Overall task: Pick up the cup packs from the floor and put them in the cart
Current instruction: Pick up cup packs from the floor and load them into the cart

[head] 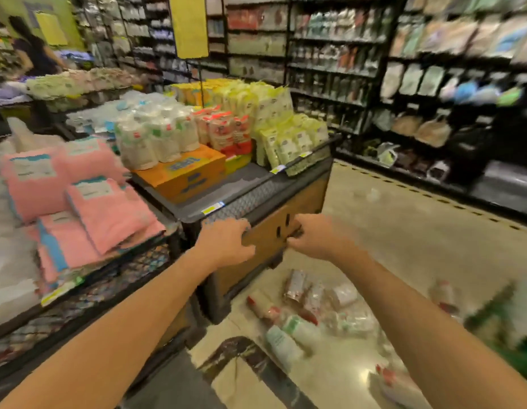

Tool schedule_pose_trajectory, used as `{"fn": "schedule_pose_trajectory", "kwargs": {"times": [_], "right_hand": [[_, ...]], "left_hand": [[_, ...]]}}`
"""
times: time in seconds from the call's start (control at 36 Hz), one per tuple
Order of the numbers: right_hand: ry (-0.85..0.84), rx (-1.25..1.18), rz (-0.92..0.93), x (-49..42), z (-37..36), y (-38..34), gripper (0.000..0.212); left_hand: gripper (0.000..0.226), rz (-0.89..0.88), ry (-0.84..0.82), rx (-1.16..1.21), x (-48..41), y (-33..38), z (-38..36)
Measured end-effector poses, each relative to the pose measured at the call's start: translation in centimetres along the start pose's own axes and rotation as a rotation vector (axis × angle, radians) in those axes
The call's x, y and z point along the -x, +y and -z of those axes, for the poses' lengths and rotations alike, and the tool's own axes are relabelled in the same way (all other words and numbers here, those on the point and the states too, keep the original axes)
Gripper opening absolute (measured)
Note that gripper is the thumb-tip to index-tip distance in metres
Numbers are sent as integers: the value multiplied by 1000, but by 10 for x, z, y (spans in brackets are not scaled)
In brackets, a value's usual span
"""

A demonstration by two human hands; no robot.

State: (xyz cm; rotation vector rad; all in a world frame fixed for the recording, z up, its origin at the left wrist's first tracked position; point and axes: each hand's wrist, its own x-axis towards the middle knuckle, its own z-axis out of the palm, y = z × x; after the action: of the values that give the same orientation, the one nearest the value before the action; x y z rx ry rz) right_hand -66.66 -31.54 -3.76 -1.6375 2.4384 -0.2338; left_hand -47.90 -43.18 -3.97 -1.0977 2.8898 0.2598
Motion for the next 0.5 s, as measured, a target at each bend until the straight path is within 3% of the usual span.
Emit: {"fn": "schedule_pose_trajectory", "kwargs": {"times": [0.25,0.5], "right_hand": [[22,-34,-350,78,22,142,54],[-26,-54,-419,39,-8,188,56]], "left_hand": [[56,-271,-73,-48,-61,144,-29],[57,-291,-146,39,-127,164,-73]]}}
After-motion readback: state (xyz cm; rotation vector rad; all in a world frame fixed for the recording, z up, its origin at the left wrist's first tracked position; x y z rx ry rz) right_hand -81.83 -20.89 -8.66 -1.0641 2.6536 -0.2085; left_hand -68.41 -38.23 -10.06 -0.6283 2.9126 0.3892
